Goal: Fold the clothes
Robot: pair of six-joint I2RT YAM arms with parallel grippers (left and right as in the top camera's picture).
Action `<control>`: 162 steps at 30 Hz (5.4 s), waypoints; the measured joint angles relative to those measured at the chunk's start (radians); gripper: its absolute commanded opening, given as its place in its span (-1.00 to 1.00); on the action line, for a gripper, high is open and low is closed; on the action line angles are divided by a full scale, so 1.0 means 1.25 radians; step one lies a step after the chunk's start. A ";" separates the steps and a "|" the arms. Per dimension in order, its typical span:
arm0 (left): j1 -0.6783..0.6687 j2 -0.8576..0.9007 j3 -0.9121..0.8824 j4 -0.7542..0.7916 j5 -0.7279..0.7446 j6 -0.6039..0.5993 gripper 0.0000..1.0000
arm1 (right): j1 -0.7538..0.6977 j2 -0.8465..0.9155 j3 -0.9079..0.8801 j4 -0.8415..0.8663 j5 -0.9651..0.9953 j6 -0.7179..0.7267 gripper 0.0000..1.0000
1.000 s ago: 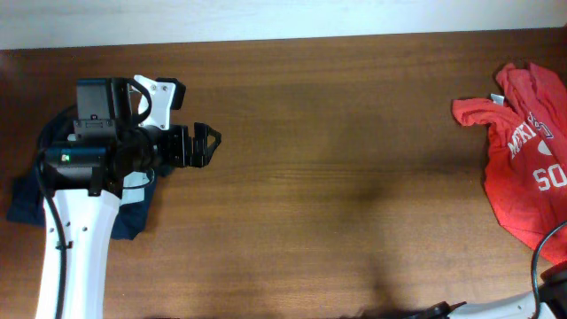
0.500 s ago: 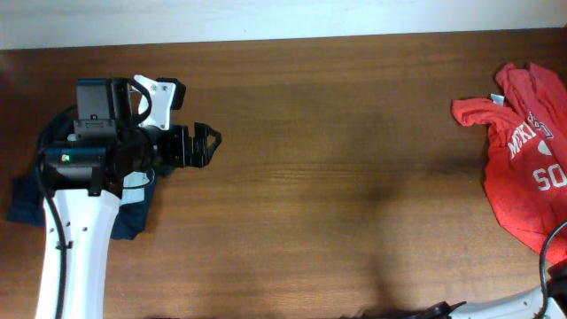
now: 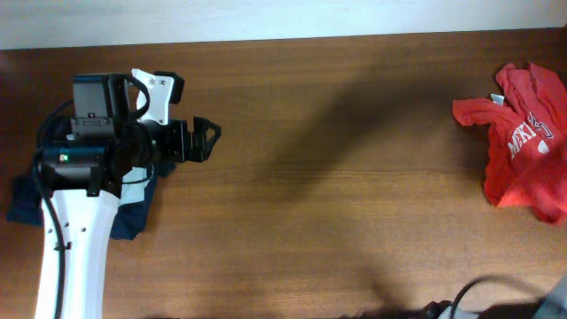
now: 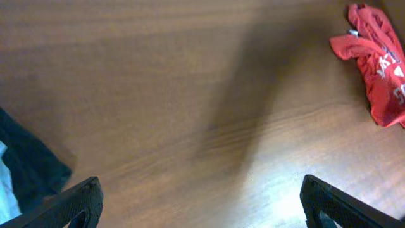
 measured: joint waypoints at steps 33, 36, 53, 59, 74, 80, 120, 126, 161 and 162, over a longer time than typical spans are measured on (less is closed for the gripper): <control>0.000 -0.003 0.362 -0.014 -0.492 0.036 0.99 | 1.095 -0.056 -0.001 0.287 -0.143 -0.116 -0.92; 0.000 -0.003 0.363 -0.015 -0.494 0.037 0.98 | 0.969 -0.081 -0.001 0.159 -0.114 -0.128 -0.92; 0.000 -0.004 0.364 -0.029 -0.494 0.036 0.98 | 0.484 -0.022 -0.001 -0.281 0.150 -0.299 -0.60; 0.000 0.003 0.367 -0.130 -0.450 0.027 0.98 | 0.402 -0.017 -0.001 -0.312 0.248 -0.196 0.45; -0.113 0.232 0.295 -0.355 -0.150 0.053 0.55 | 0.391 -0.017 -0.001 -0.361 0.214 -0.148 0.66; -0.248 0.244 0.040 -0.151 -0.205 0.055 0.53 | 0.391 -0.004 0.000 -0.382 0.202 -0.147 0.67; -0.531 0.269 0.450 -0.296 -0.761 0.014 -0.99 | 0.391 0.047 -0.001 -0.410 0.172 -0.148 0.68; -0.513 0.267 0.487 -0.303 -0.803 0.038 -0.98 | 0.392 0.051 -0.052 -0.390 0.069 -0.197 0.69; -0.514 0.267 0.487 -0.297 -0.880 0.042 -0.88 | 0.791 0.128 -0.574 0.199 -0.202 0.194 0.38; -0.514 0.267 0.487 -0.296 -0.880 0.042 -0.88 | 0.794 0.128 -0.580 0.221 -0.195 0.209 0.29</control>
